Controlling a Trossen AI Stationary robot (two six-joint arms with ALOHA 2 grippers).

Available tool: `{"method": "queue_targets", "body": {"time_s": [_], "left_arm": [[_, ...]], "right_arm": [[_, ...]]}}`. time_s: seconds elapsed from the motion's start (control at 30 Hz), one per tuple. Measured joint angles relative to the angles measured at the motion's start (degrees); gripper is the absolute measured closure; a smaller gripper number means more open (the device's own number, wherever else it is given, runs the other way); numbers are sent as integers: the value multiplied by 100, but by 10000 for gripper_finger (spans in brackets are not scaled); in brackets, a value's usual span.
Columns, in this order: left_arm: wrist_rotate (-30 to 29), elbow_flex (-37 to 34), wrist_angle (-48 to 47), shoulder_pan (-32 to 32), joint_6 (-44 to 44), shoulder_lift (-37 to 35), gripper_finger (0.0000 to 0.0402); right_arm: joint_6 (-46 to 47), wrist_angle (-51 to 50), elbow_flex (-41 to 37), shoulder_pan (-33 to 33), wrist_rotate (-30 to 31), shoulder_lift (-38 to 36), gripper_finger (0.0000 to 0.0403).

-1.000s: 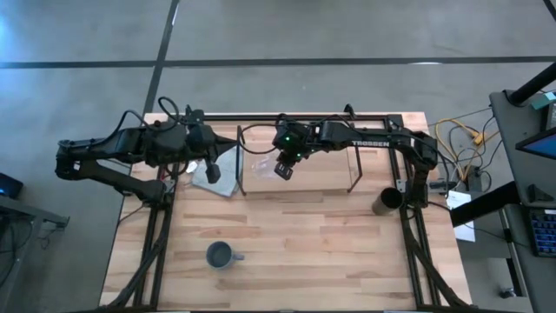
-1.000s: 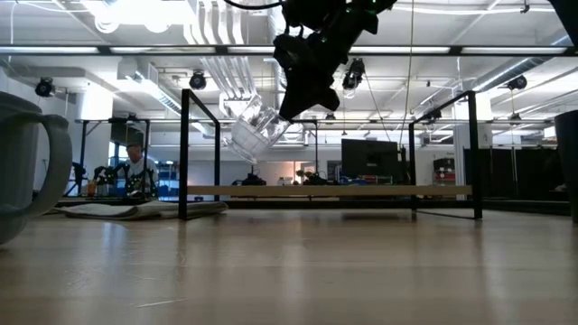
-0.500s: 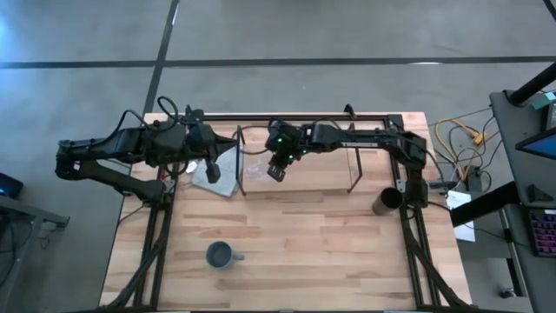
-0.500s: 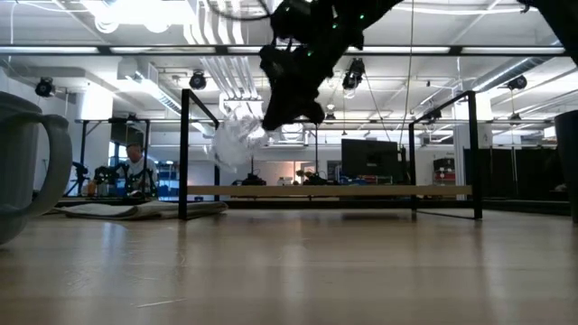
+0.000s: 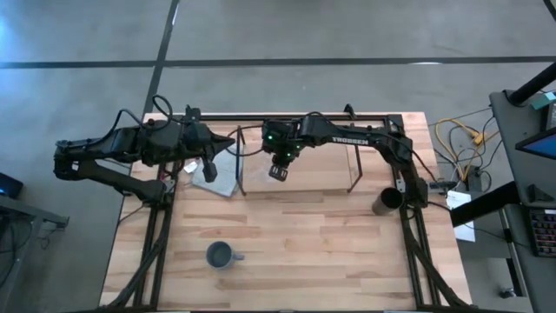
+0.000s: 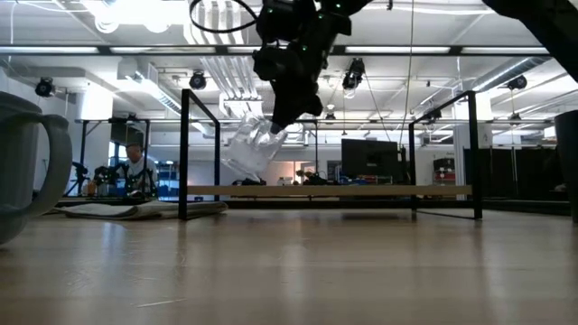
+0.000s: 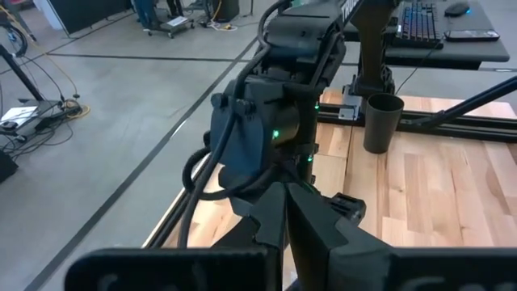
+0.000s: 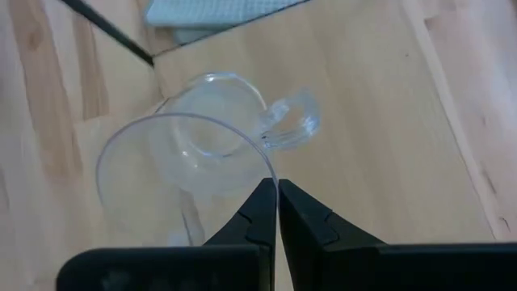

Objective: Stack small to large cups/mugs on shelf
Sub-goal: Put the transparent mug on the shelf

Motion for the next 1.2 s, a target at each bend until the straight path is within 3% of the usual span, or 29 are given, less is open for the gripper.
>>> {"method": "queue_targets", "body": {"time_s": [0.47, 0.7, 1.2], "left_arm": [[1, -2, -4, 0, 0, -19, 401], [1, -7, -4, 0, 0, -17, 401], [2, -9, -4, 0, 0, -17, 401]], "right_arm": [[-324, -858, 1611, -11, 17, 948, 394], [-455, -1150, 1698, -11, 302, 994, 394], [-730, -903, 1705, -11, 295, 1009, 394]]}}
